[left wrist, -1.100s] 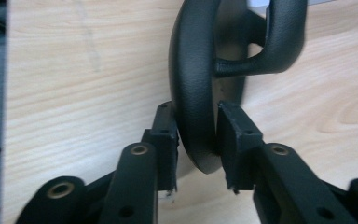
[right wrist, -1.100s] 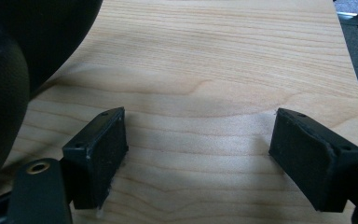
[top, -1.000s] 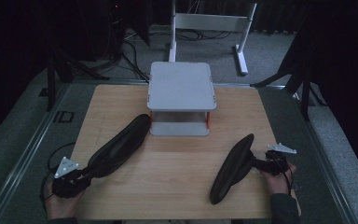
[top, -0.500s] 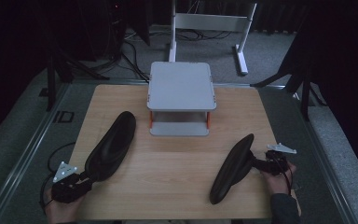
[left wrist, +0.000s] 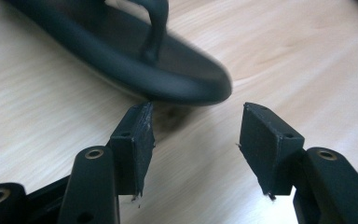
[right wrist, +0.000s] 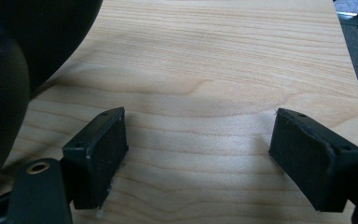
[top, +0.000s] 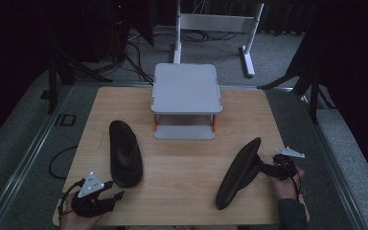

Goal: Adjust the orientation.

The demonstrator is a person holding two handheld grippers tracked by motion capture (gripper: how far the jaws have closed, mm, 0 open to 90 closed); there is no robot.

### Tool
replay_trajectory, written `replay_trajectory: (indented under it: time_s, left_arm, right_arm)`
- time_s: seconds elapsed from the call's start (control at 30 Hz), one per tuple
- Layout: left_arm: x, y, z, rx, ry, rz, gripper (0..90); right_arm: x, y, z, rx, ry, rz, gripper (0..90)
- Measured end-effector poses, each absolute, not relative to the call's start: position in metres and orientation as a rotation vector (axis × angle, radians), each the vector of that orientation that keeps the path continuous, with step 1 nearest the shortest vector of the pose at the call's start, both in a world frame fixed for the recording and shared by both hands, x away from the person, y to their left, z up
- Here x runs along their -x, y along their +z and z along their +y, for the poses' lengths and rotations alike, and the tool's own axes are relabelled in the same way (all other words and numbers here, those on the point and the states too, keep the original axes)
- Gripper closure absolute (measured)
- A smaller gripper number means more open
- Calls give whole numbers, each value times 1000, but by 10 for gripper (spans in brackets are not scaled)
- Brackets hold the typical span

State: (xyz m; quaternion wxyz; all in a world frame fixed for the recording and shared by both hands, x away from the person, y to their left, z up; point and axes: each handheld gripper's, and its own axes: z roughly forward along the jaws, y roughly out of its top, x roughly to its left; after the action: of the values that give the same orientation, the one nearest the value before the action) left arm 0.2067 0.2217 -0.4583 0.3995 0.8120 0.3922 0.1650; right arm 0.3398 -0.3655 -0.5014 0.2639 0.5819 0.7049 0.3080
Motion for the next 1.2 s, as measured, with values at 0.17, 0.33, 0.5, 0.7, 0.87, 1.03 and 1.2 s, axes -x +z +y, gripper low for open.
replay_trajectory:
  time_s: [0.17,0.33,0.5,0.7,0.87,1.03,1.2]
  left_arm:
    - [-214,-455,220,-2052,440,1002,439]
    - [-217,-457,235,-2041,516,1093,496]
    - [-228,-472,248,-2082,552,1194,562]
    - [-237,-490,239,-2181,544,1222,600]
    - [-241,-486,229,-2170,508,1171,627]
    - [-248,-486,208,-2174,463,1104,630]
    - [-259,-487,188,-2182,445,1041,624]
  right_arm:
    - [-340,-501,-365,-1572,833,1907,185]
    - [-340,-501,-365,-1571,834,1908,184]
    - [-340,-501,-365,-1571,834,1908,185]
    - [-340,-501,-365,-1571,834,1907,185]
    - [-340,-501,-365,-1572,833,1906,185]
    - [-340,-501,-365,-1573,833,1905,185]
    - [-340,-501,-365,-1572,833,1906,185]
